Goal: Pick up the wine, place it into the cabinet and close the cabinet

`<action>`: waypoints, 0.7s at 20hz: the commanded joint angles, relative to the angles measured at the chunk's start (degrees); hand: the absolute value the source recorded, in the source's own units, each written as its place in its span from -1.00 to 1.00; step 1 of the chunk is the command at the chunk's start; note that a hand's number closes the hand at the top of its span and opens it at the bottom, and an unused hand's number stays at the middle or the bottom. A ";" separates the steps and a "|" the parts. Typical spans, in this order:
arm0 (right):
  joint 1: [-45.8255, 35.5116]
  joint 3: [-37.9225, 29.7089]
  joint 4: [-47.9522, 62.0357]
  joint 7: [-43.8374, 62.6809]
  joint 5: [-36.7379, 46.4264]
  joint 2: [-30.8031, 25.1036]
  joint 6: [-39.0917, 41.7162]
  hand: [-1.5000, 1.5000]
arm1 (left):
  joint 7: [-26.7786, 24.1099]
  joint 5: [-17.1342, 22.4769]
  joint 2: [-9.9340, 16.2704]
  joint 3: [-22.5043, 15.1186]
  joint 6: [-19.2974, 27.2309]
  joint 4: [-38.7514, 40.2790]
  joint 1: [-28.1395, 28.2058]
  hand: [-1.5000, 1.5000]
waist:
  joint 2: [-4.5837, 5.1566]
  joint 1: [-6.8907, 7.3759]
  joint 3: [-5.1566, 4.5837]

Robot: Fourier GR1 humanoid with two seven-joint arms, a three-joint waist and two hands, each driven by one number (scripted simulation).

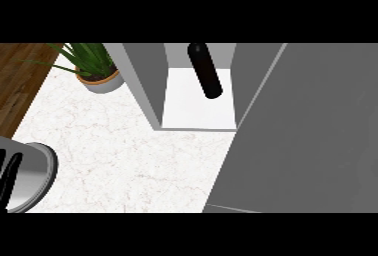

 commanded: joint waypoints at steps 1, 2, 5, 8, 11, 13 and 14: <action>-1.87 11.63 -1.30 1.09 11.23 2.09 -6.17 1.00 | -1.06 2.83 1.65 6.20 -5.90 -0.59 6.03 -1.00 | -0.18 -0.10 -0.02; -6.53 11.85 -1.42 3.99 11.55 2.11 -8.70 1.00 | -0.55 4.83 3.09 9.33 -7.81 0.08 5.76 -1.00 | -0.17 0.24 -0.07; -16.24 12.30 3.27 4.98 13.30 2.15 -14.84 1.00 | -0.40 4.97 3.15 11.35 -9.85 -3.09 10.93 -1.00 | -0.04 1.10 -0.04; -23.44 18.03 9.46 4.39 18.52 2.17 -22.41 1.00 | 0.84 6.68 3.74 14.45 -12.67 -0.32 8.60 -1.00 | -0.01 0.52 -0.08; -31.19 14.78 16.14 4.19 14.91 2.09 -27.71 1.00 | 2.07 7.55 3.71 16.32 -14.63 0.72 9.00 -1.00 | 0.26 0.80 -0.03; -33.88 14.48 18.16 4.50 14.11 2.07 -29.44 1.00 | 4.61 12.27 5.45 20.65 -16.87 2.55 6.87 -1.00 | 0.31 0.43 -0.01; -37.06 10.97 19.49 6.03 12.32 2.10 -29.91 1.00 | 4.48 12.42 5.47 22.45 -17.84 -1.27 11.50 -1.00 | 0.19 1.48 0.01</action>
